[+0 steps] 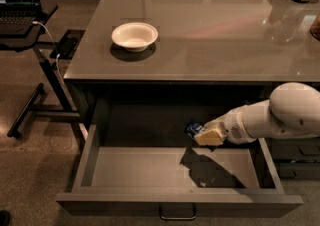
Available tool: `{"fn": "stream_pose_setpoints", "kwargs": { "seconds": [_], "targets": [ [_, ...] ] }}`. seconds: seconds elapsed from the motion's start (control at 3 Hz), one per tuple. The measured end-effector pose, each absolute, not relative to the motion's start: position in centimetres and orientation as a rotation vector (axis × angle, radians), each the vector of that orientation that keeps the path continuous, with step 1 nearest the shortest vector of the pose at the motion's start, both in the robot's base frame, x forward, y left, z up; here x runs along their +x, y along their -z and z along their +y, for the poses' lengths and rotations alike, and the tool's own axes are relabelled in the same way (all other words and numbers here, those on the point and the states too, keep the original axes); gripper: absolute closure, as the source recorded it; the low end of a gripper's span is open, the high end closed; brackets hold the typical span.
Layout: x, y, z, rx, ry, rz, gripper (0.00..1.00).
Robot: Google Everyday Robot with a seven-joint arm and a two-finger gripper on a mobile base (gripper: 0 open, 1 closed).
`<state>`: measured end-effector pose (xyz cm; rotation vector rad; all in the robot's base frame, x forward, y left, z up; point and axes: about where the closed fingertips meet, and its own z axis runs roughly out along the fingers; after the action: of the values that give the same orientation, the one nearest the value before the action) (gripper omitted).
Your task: Place rxbar blueberry into top drawer
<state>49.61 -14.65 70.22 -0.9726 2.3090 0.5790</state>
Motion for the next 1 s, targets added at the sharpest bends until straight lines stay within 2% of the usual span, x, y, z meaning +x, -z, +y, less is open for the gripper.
{"fn": "stream_pose_setpoints", "kwargs": {
  "seconds": [1.0],
  "targets": [
    [52.1, -63.1, -13.5, -0.859, -0.385, 2.232, 1.00]
  ]
}}
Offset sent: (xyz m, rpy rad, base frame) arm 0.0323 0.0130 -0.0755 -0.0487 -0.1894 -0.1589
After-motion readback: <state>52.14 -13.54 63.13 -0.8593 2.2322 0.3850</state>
